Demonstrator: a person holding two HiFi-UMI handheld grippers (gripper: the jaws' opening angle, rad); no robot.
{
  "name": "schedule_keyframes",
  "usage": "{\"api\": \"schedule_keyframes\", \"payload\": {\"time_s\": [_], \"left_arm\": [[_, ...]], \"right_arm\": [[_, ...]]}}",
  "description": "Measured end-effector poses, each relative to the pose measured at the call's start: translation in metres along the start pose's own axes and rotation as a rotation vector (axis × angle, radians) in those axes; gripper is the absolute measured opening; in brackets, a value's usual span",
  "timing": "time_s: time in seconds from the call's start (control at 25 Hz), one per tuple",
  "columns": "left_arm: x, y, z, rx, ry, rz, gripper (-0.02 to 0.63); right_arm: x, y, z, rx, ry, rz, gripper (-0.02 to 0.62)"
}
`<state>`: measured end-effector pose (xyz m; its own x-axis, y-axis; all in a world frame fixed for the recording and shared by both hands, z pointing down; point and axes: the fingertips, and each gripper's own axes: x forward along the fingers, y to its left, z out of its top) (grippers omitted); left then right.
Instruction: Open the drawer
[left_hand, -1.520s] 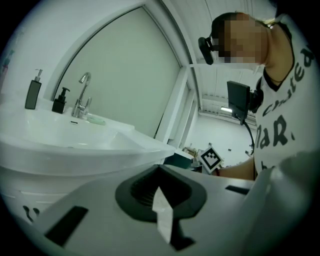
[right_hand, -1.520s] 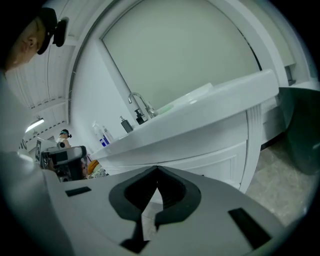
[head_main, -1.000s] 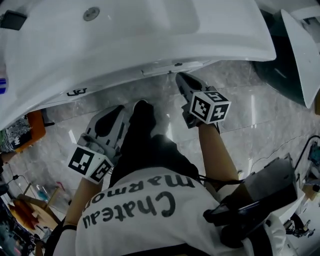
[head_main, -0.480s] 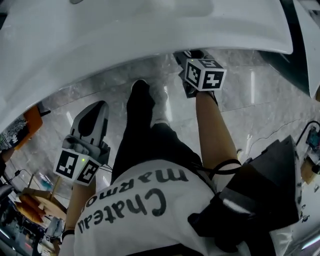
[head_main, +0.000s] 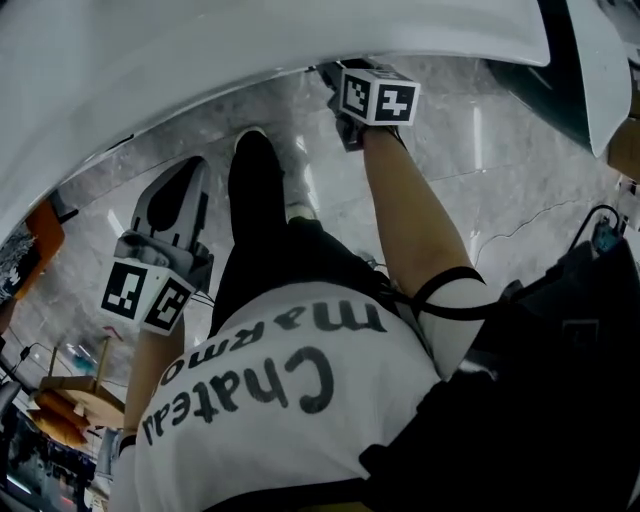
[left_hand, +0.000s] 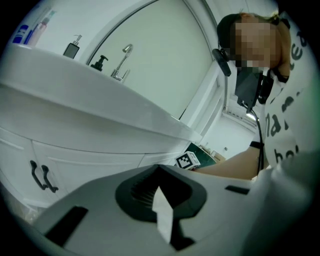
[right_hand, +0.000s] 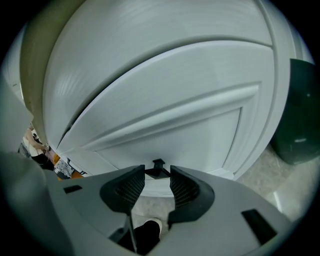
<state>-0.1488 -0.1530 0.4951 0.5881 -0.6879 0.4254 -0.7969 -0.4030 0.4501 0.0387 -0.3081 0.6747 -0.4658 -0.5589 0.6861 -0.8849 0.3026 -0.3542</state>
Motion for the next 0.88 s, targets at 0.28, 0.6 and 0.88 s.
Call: {"api": "schedule_keyframes", "payload": {"time_s": [0.28, 0.6, 0.88], "left_arm": [[-0.012, -0.008, 0.016, 0.004, -0.014, 0.012, 0.008], [-0.025, -0.009, 0.012, -0.003, -0.001, 0.036, 0.009], [-0.022, -0.01, 0.013, 0.0, -0.017, 0.039, 0.009]], "right_arm": [[-0.002, -0.002, -0.003, -0.008, 0.083, -0.018, 0.161], [-0.001, 0.001, -0.002, -0.009, 0.082, -0.026, 0.161], [0.001, 0.001, -0.004, -0.012, 0.109, -0.007, 0.16]]}}
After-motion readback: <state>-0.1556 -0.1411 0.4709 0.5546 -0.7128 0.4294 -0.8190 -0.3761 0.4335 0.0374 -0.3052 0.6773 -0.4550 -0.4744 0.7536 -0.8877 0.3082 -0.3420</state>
